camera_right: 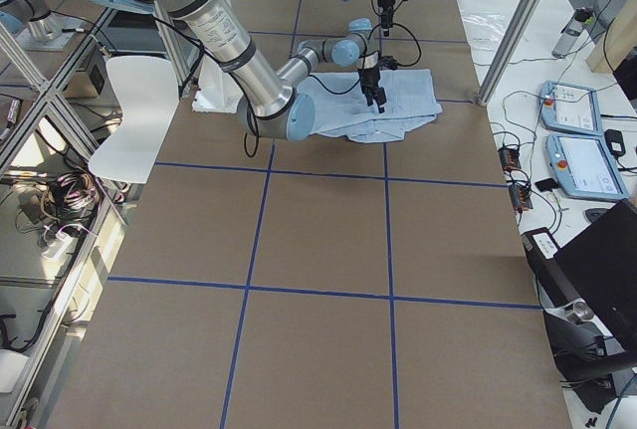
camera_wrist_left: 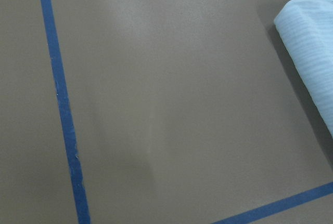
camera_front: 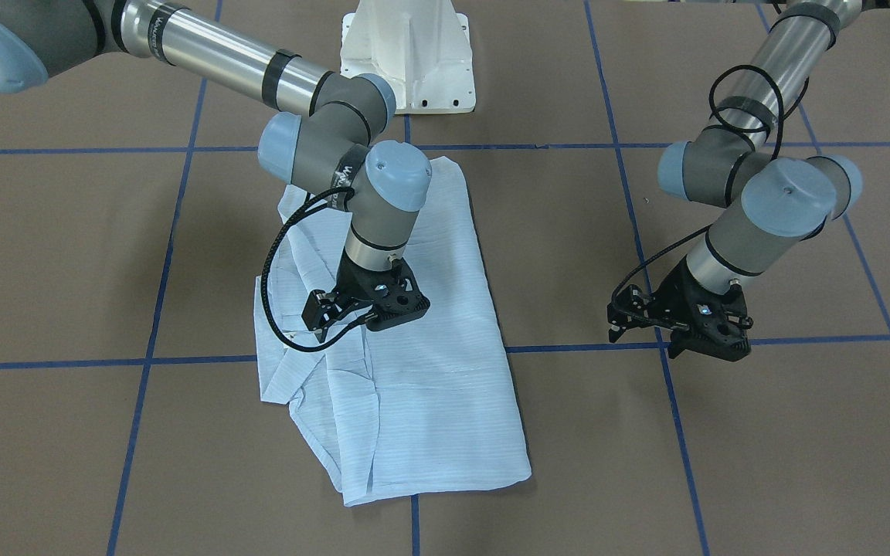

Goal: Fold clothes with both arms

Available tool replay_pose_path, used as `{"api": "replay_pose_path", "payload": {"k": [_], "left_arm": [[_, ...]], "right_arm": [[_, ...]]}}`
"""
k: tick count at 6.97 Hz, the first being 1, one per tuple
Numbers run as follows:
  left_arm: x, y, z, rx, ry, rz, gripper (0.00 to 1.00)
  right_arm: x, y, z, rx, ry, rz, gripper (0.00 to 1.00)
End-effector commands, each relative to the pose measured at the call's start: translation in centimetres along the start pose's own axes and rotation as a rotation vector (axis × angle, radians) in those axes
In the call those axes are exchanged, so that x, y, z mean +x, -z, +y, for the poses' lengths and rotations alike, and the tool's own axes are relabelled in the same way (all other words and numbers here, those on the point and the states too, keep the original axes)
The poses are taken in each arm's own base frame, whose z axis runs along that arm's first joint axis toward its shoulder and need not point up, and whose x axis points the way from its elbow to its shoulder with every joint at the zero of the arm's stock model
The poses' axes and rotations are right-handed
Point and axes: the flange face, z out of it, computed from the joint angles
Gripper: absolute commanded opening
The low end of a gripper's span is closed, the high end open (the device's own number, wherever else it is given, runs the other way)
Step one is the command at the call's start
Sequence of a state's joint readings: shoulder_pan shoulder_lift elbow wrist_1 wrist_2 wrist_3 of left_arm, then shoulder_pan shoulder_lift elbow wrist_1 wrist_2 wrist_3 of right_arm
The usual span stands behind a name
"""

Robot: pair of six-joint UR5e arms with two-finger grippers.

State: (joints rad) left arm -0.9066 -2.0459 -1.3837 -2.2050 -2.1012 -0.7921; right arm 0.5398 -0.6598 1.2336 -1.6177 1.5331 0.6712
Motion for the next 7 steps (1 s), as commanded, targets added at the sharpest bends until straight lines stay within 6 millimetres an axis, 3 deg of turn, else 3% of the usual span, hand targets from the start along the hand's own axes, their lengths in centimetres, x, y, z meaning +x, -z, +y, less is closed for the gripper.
{"api": "replay_pose_path", "payload": {"k": [1, 3, 5, 7], "left_arm": [[0.0, 0.0, 0.0, 0.002, -0.001, 0.000, 1.00], [0.1, 0.0, 0.0, 0.000, 0.000, 0.000, 1.00], [0.2, -0.2, 0.1, -0.003, -0.003, 0.001, 1.00], [0.4, -0.3, 0.3, -0.004, -0.004, 0.003, 1.00]], "right_arm": [[0.3, -0.5, 0.3, -0.012, 0.008, 0.020, 1.00], [1.1, -0.6, 0.2, -0.033, 0.041, 0.049, 1.00], [4.2, -2.1, 0.3, -0.041, 0.063, 0.086, 1.00], [12.5, -3.3, 2.7, -0.060, 0.151, 0.127, 1.00]]}}
